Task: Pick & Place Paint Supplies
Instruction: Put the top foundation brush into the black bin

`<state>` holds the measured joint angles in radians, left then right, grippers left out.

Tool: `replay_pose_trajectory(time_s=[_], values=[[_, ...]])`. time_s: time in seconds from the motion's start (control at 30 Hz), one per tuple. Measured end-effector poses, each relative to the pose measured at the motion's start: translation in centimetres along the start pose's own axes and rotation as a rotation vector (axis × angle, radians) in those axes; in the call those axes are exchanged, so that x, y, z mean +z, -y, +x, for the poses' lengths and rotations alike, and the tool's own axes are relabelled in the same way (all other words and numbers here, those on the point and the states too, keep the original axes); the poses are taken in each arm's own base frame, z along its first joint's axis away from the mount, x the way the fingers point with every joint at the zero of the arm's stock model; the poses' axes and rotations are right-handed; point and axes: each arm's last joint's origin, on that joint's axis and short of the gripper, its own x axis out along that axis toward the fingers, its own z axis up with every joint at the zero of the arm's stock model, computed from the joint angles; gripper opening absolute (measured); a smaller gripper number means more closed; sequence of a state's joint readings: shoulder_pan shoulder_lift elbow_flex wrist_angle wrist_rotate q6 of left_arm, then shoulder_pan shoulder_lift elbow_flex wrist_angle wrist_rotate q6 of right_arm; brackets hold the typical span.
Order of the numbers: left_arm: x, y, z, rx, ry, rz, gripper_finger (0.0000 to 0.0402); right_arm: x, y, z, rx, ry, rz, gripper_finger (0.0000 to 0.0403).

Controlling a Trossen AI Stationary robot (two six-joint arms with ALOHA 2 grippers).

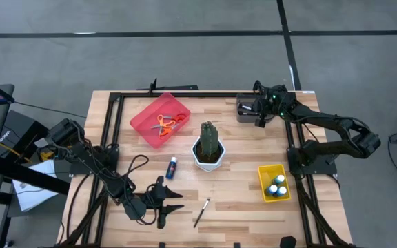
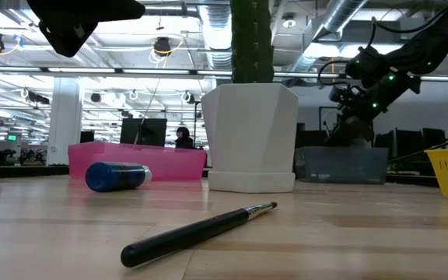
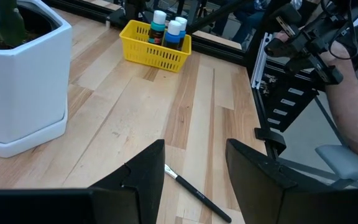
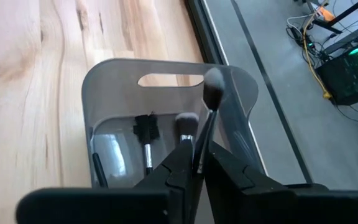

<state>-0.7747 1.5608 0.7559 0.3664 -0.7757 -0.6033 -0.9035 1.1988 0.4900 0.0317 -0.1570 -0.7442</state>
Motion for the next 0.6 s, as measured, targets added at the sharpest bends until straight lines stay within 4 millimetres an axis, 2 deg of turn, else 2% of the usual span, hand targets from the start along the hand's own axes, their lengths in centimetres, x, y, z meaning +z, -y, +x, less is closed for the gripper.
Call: replay_pose_trajectory(time_s=[0.47,0.6], values=[[0.0,0.01,-0.01,0.0,0.0,0.0,0.0164,0.26,0.24,-0.01,-0.022,0.029,0.067,0.0036],[0.0,0.0,0.0,0.0,0.0,0.0,0.0164,0.32,0.29,-0.01,-0.027,0.035,0.094,0.0049]])
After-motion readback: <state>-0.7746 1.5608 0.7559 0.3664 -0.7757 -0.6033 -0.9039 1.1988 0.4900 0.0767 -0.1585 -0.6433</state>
